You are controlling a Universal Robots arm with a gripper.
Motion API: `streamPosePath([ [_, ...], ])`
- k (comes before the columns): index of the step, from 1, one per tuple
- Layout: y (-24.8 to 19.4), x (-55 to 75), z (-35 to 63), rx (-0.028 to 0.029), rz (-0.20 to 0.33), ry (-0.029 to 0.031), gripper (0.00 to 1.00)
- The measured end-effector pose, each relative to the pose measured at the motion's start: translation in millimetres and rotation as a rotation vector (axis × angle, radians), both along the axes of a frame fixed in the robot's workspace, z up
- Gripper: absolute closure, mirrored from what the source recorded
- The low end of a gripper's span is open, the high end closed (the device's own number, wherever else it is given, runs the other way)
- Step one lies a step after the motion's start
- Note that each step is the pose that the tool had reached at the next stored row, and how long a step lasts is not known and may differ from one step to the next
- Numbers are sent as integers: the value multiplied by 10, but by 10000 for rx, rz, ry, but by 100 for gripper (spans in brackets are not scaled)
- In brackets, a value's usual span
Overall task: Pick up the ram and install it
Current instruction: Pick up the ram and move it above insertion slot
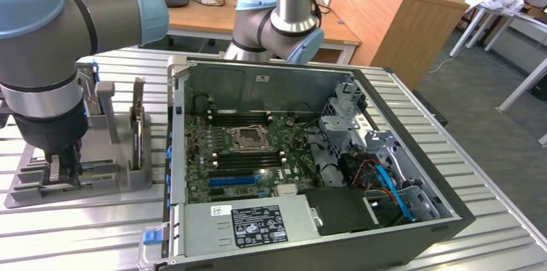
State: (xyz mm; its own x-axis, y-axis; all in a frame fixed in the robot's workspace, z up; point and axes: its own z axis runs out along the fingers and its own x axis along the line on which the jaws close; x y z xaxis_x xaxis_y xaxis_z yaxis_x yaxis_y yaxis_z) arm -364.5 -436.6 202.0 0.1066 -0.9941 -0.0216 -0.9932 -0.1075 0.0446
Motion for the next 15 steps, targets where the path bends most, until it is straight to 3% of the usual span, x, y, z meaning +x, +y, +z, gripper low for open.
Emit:
streamPosePath([
  [6, 0, 1, -1, 1, 0, -2, 66],
  [8, 0, 1, -2, 2, 0, -2, 78],
  [15, 1, 1, -1, 1, 0, -2, 88],
])
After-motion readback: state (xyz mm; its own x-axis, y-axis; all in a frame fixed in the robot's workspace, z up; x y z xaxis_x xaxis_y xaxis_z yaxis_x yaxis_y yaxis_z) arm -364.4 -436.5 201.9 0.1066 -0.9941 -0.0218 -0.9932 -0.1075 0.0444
